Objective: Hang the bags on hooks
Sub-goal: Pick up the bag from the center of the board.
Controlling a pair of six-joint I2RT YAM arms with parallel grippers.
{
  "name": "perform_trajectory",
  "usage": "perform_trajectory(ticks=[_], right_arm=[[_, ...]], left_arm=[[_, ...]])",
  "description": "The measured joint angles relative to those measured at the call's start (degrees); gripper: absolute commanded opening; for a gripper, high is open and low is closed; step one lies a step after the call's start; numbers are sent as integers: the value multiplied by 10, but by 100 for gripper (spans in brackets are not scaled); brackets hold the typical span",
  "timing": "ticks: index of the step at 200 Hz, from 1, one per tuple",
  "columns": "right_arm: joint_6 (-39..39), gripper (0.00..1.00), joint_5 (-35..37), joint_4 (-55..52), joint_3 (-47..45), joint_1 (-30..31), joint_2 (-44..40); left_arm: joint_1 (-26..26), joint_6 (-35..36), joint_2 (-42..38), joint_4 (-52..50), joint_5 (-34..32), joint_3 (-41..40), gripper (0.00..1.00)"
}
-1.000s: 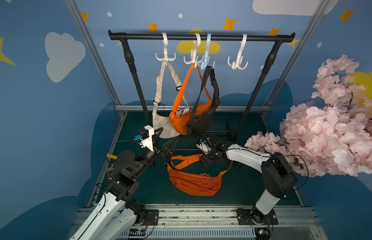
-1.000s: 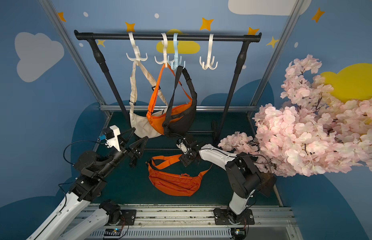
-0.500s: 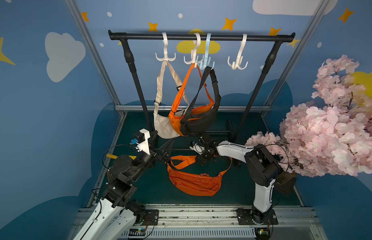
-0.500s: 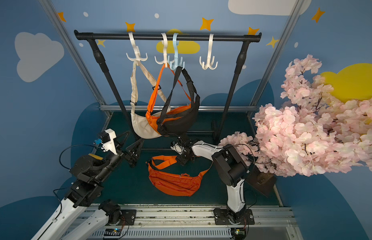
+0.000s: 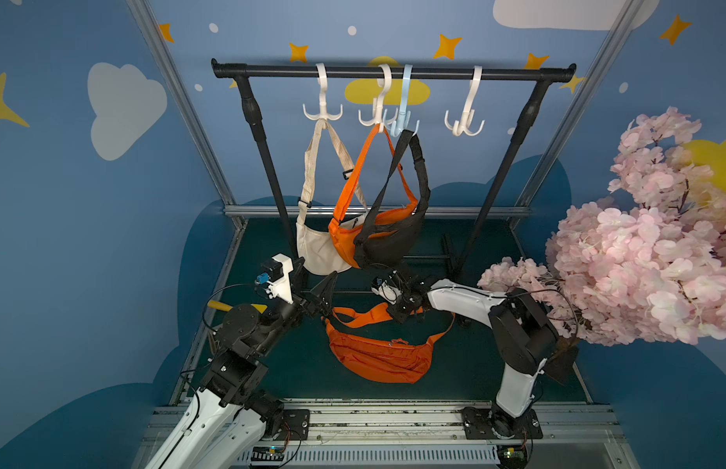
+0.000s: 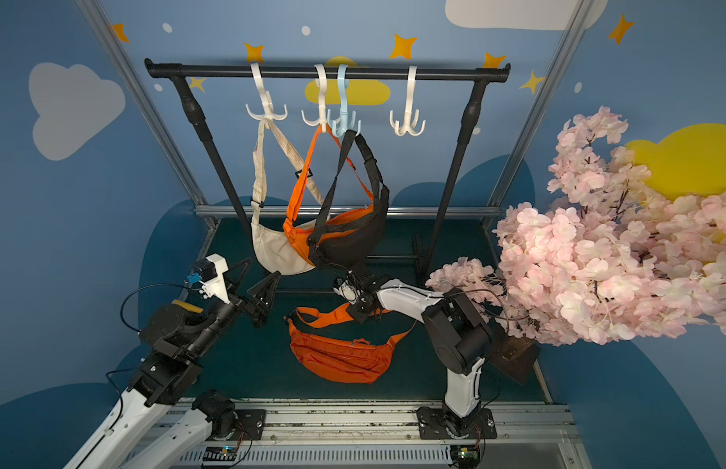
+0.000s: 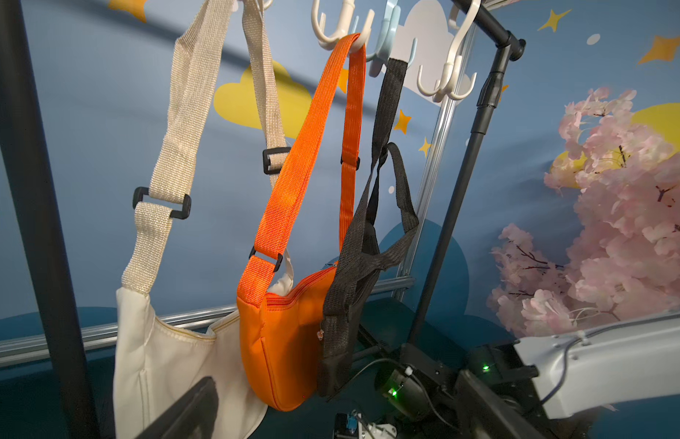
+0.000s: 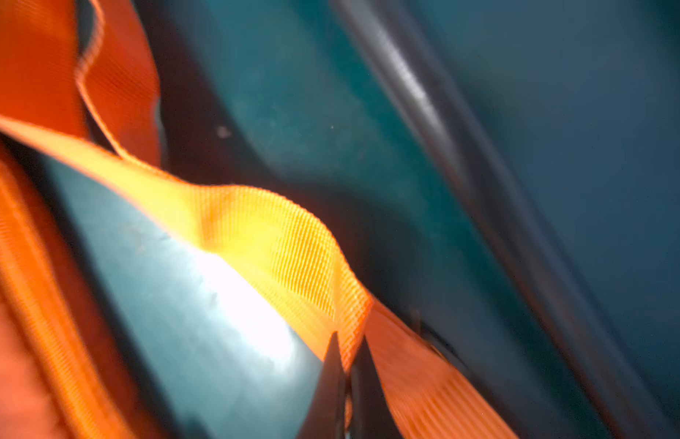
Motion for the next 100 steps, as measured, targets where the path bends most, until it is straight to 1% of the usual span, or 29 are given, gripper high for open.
perform_trajectory(ticks=[26, 49, 76, 100], right_arm=[[2, 0, 24, 5, -2, 9, -89], [2, 0, 41, 8, 10, 16, -153], [0, 0, 47, 12, 30, 21, -188], [-2, 0, 48, 9, 51, 27, -200]], left_arm=[[2, -5, 1, -10, 7, -18, 93], [2, -8, 5, -23, 42, -38, 91], [-2, -8, 32, -28, 83, -58, 89], [-19, -5, 66, -25, 96, -78, 89]])
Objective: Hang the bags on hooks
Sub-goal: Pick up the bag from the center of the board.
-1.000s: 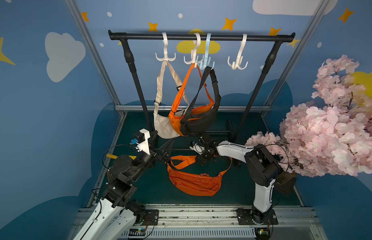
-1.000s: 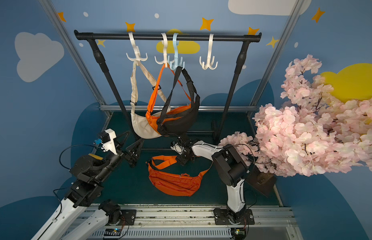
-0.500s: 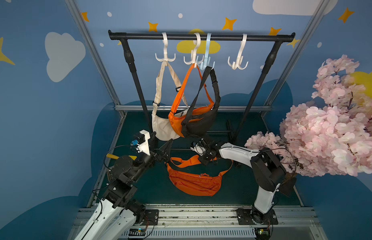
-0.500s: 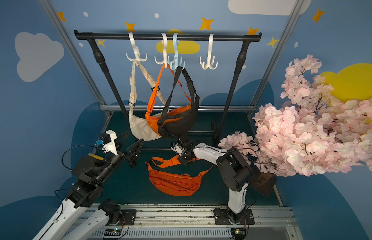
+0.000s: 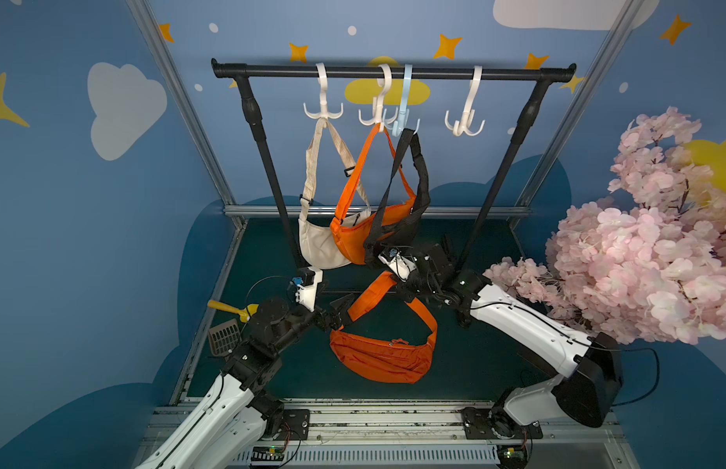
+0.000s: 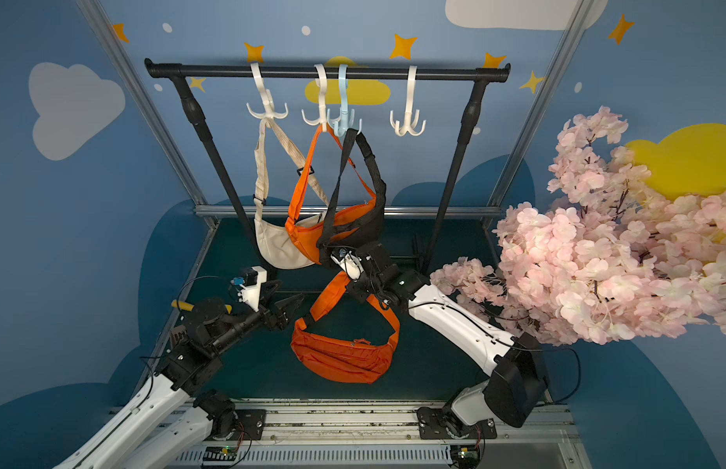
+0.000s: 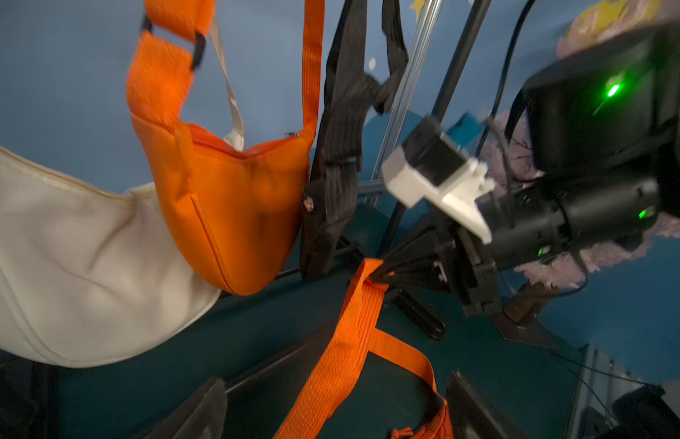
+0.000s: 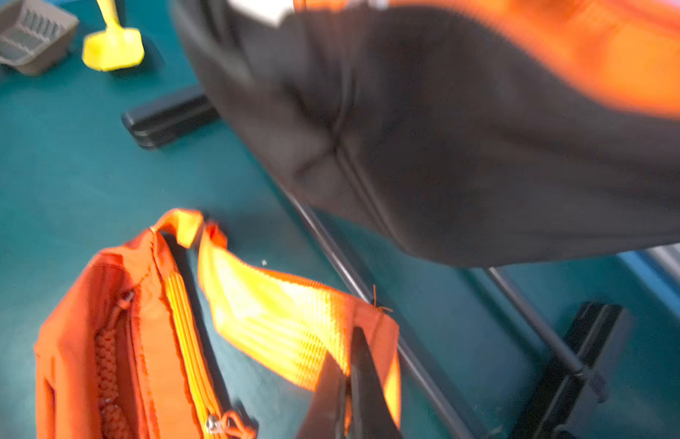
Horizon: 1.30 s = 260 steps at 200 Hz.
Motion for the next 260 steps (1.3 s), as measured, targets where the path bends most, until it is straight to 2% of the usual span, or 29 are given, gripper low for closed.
perform_trajectory(ticks=[56, 118, 154, 170, 176, 181, 188, 196, 208, 223, 233, 247, 260], right_arm=[[-9, 0, -7, -10, 50, 26, -16], [-11, 0, -24, -18, 60, 57, -17], [-2, 0, -42, -18, 60, 63, -17], [5, 0, -52, -18, 60, 64, -17], [8, 0, -56, -18, 59, 64, -17], [11, 0, -59, -18, 58, 64, -18], [16, 0, -64, -17, 55, 65, -19], [21, 0, -69, -17, 50, 65, -22], [31, 0, -74, -13, 35, 65, -32], [47, 24, -80, -8, 10, 64, -49], [57, 36, -81, -7, -7, 64, -65], [73, 47, -80, -5, -40, 57, -102], [93, 52, -80, 2, -79, 42, -144]], left_arm=[[-48, 27, 101, 35, -18, -9, 90], [-76, 69, 212, 72, -63, 61, 89], [-79, 78, 253, 89, -71, 93, 70], [-80, 75, 272, 90, -70, 103, 59], [-80, 75, 278, 89, -68, 106, 49], [-80, 75, 282, 89, -68, 108, 29], [-80, 71, 286, 89, -67, 111, 12], [-80, 70, 288, 89, -67, 113, 6], [-81, 68, 287, 89, -69, 115, 4], [-84, 65, 282, 90, -74, 117, 4], [-85, 62, 275, 86, -84, 117, 3], [-80, 60, 262, 84, -97, 117, 4], [-77, 58, 247, 83, -105, 117, 4]])
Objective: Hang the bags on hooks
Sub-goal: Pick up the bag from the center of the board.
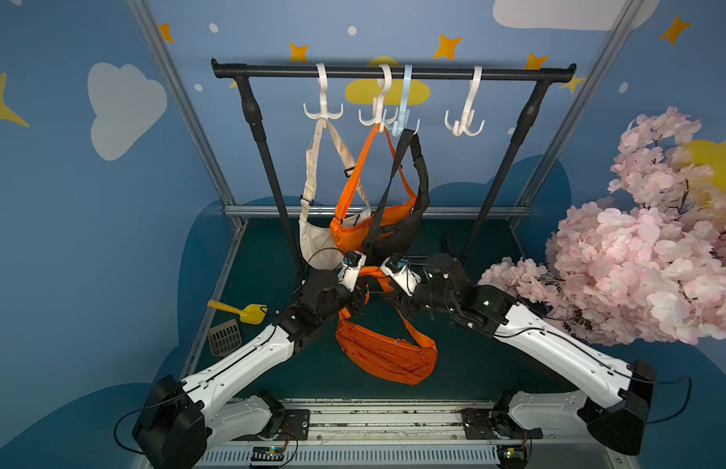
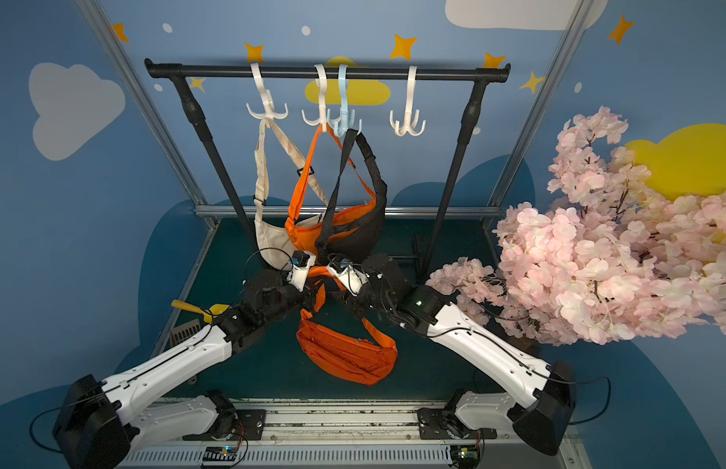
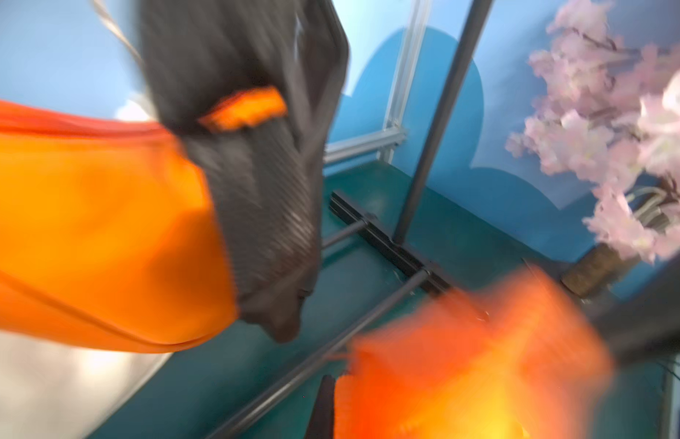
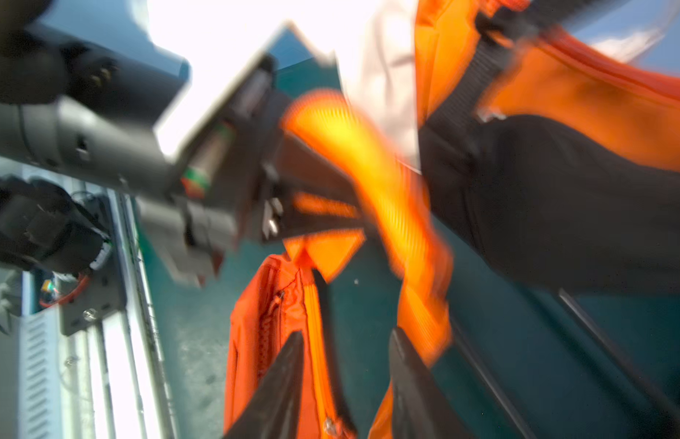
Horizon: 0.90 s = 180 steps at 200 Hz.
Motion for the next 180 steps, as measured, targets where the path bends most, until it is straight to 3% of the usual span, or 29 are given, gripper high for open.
perform_trajectory(ticks=[32, 59, 100, 143, 159, 180], right_arm=[[50, 60, -2, 29, -118, -41, -102], [78, 62, -17, 61, -202, -44, -127], [105, 62, -16, 138, -293, -43, -113], [118, 60, 11, 251, -306, -46, -14], [122, 48, 23, 288, -305, -47, 31], [129, 10, 31, 324, -305, -51, 78]], left_arm=[[3, -7, -18, 0, -7, 0, 3], [3, -12, -16, -2, -9, 0, 4], [5, -18, -16, -2, -8, 0, 3], [7, -22, -26, -7, -7, 0, 4], [8, -24, -35, -7, -5, 0, 4], [10, -25, -46, -9, -3, 0, 4]])
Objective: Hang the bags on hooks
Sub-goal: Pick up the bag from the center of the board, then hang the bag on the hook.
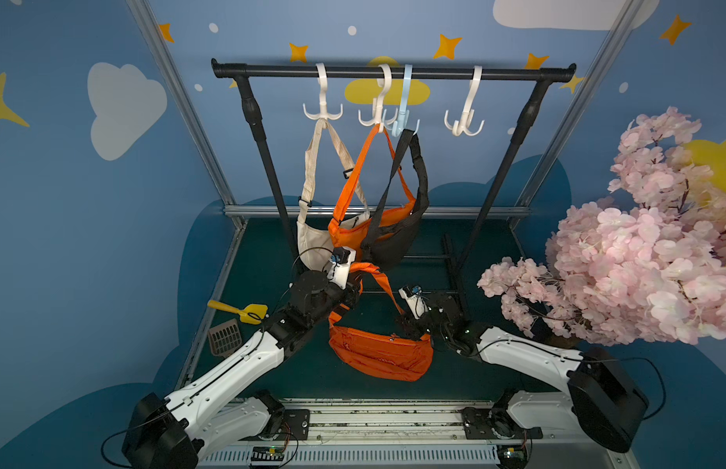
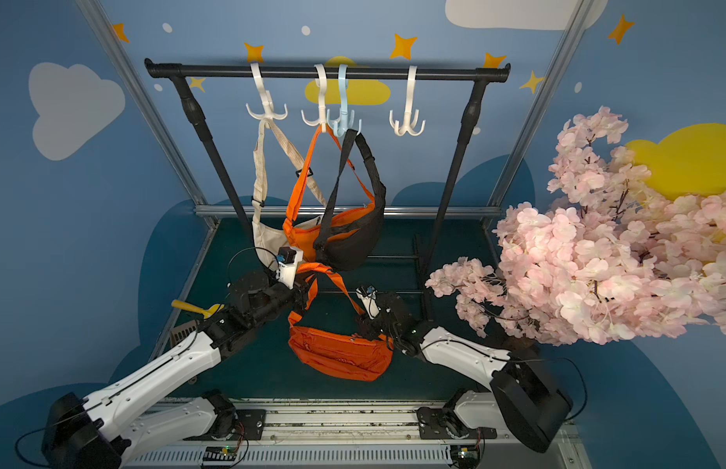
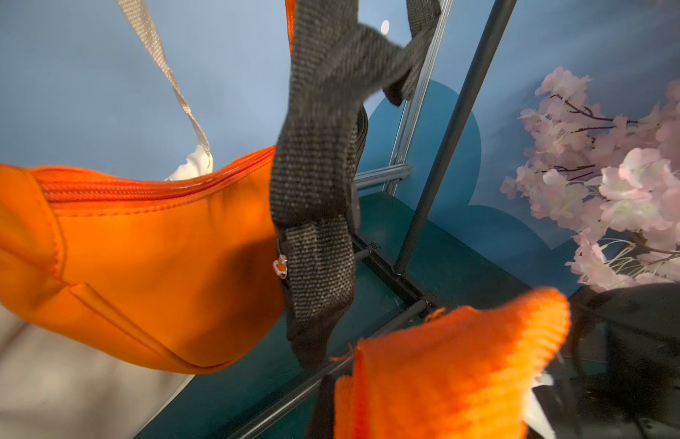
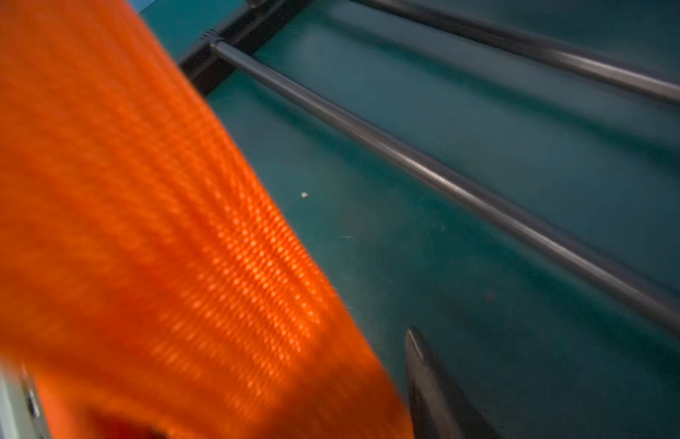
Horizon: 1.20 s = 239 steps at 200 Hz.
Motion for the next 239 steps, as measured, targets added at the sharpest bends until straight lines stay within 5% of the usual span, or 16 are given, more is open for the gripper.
perform_trajectory(ticks=[8, 64, 126, 239], right_arm=[[3, 0, 2, 10, 0, -2, 12], [-1, 0, 48, -47, 54, -11, -49], [-66, 0, 133, -183, 269, -50, -181], [-167, 0, 170, -260, 633, -167, -33]], left_arm=[[0, -1, -4, -1, 2, 1, 4], [3, -3, -42, -14, 28, 26, 4], [-10, -5, -44, -6, 113, 119, 4], [-40, 1, 216, 37, 201, 453, 4]])
